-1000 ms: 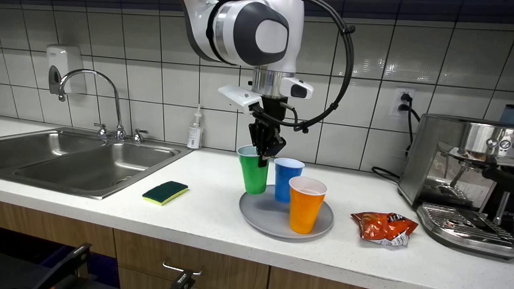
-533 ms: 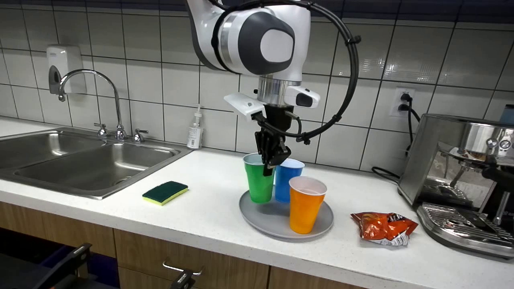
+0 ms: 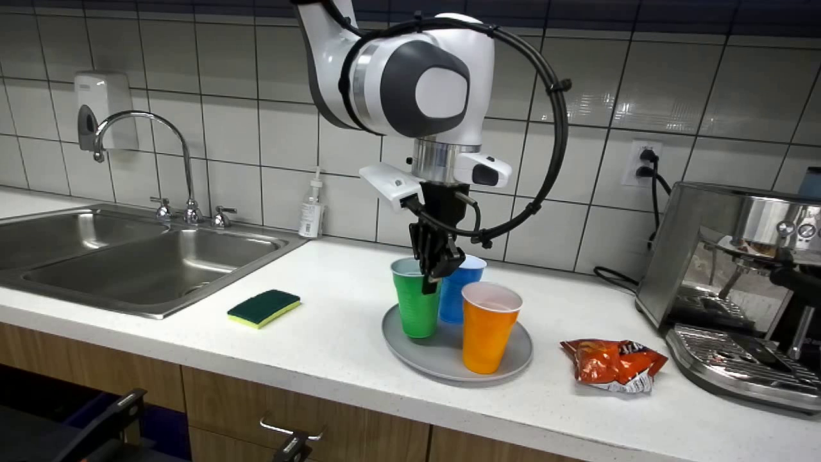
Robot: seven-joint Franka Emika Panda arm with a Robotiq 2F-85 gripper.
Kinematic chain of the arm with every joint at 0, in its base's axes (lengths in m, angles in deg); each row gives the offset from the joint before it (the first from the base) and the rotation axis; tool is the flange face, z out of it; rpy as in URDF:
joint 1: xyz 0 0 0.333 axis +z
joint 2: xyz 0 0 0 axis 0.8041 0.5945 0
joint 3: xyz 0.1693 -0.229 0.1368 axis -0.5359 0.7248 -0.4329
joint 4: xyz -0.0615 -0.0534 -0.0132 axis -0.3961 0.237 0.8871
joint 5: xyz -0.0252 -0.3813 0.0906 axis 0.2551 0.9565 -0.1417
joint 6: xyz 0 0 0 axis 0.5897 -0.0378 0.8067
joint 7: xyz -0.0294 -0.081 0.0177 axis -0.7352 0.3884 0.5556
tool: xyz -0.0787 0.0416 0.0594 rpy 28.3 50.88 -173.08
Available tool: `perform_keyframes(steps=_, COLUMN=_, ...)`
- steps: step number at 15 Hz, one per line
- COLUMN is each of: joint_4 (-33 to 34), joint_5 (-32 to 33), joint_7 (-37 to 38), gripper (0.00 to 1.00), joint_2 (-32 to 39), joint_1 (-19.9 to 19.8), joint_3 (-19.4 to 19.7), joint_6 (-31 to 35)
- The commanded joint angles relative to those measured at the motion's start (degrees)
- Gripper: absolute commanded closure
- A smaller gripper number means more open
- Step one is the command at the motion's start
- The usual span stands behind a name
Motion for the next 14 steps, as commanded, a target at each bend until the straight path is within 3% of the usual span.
perform_keyframes(steps=1, joint_4=0.33, joint_5=0.63, joint_7=1.76, gripper=0.99, joint_2=0.47, joint_1=-0.04, joint_3=-0.14, joint_6=0.74)
perform_keyframes(steps=2, joint_4=0.25, joint_5=0.60, joint_7=1.43, gripper=0.71, joint_2=0.29, joint_1=-0.03, joint_3=-0.21, joint_6=0.51)
perform_keyframes(steps=3, joint_4=0.12, joint_5=0.78, joint_7=1.39, gripper=0.70, joint_2=0.02, joint_1=0.06, joint_3=-0.24, joint_6=0.42)
perform_keyframes(steps=5, joint_4=-0.02, joint_5=1.77, joint_7=1.86, gripper=0.57, joint_2=-0.10, joint_1=0.38, joint_3=-0.14, joint_6=0.65)
perform_keyframes(steps=12, joint_4=-0.40, joint_5=3.32, joint_7=1.91, gripper=0.03, joint_2=-0.94, joint_1=0.94, joint_3=-0.15, joint_6=0.18)
perform_keyframes(steps=14, joint_4=-0.67, joint_5=3.86, joint_7=1.70, gripper=0.00, joint_2=-1.52, joint_1=0.99, joint_3=-0.18, joint_6=0.02)
